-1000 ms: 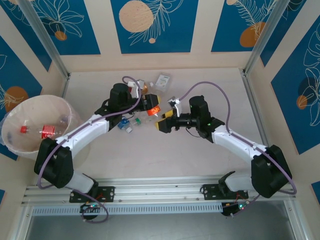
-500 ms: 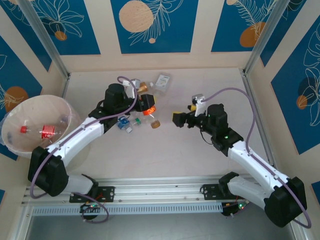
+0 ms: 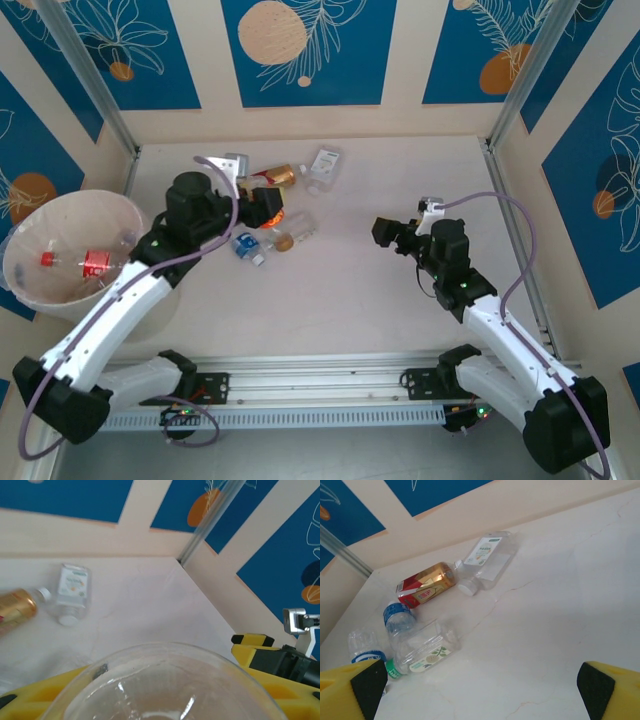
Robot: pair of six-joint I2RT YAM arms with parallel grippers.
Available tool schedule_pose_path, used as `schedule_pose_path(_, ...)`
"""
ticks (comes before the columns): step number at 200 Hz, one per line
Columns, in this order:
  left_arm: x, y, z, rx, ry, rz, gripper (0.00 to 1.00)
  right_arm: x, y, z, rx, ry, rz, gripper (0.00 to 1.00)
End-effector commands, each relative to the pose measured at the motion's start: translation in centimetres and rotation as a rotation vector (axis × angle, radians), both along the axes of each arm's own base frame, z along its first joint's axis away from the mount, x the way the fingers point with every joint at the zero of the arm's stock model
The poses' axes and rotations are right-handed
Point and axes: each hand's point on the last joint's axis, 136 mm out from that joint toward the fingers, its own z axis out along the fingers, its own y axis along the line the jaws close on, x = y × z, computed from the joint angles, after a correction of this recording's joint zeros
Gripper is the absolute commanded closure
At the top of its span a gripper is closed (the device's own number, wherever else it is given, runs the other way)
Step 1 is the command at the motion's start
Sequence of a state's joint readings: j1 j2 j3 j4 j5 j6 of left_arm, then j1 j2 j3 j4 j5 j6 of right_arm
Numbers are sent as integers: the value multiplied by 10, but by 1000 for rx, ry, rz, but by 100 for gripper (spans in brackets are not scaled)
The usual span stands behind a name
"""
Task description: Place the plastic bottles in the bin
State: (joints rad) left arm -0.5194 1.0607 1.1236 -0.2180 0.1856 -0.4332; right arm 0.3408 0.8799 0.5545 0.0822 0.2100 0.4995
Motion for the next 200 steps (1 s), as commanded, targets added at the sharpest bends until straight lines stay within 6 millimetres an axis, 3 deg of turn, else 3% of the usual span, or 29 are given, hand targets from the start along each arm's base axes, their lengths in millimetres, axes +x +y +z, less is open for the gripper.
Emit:
schedule_pose_path(1,-17,34,38,74,-121,93,100,3,-9,3,44,-20,-55,0)
schedule_pose_path(55,-57,111,91,167,-309,354,100,10,-6,1,72,-16,-39,0)
schedule_pose_path(71,-60,152,99,211,-334,556,100,13,-2,-1,85,-5,-29,0)
schedule_pose_path(87,-69,210,109,218,-306,873,100,16,0,-2,94,5,-21,1)
schedule_pose_path(99,-77,230,118,239,-313,985,100,18,3,-4,95,14,-15,0)
schedule_pose_path(127,-73,246,124,345,-293,1089,100,24,7,-7,103,36,-6,0)
schedule_pose_path(151,-39,244,103,367,-156,1022,100,28,11,-9,103,47,7,0)
schedule_pose_path(170,-19,259,94,318,-83,1026,100,29,14,-8,95,54,23,0)
schedule_pose_path(200,-29,301,93,286,-3,1142,100,27,13,-11,79,66,25,0)
